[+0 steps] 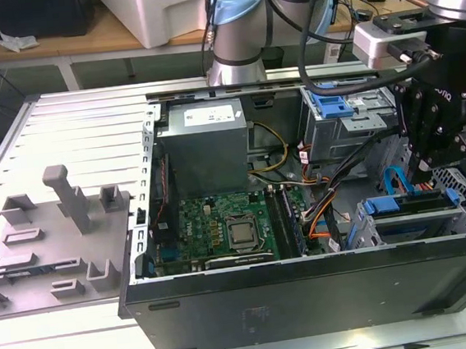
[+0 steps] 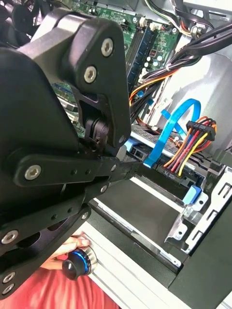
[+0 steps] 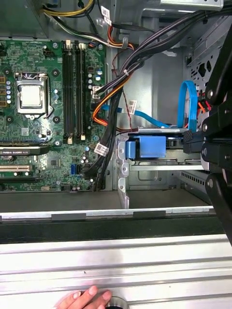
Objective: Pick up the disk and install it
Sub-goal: 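Insert the second disk wire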
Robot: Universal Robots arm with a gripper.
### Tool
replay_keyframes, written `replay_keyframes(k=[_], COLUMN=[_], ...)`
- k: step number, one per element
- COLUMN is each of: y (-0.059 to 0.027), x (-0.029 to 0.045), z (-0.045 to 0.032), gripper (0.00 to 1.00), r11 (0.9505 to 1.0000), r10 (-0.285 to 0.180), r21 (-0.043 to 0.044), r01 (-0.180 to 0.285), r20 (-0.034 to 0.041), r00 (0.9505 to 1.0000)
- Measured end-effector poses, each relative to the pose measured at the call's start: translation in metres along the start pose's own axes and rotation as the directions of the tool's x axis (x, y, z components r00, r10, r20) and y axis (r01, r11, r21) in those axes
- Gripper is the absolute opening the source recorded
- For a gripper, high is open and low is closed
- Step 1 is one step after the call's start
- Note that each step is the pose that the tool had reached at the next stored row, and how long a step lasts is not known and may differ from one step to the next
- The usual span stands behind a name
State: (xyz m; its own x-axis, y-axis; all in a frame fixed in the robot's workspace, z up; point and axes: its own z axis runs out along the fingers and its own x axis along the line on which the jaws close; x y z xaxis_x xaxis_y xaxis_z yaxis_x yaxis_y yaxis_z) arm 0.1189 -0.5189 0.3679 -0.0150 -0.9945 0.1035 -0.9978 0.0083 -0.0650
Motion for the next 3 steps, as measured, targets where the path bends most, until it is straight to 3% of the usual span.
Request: replay_keyframes(k=[3], y=[0.0002], x=[0.0000], z=[0.0000], gripper=[0.11], r11=[1.0000], r10=[0.000], r21=[0.0000], r01=[0.000], r20=[0.0001], r00=[1.0000])
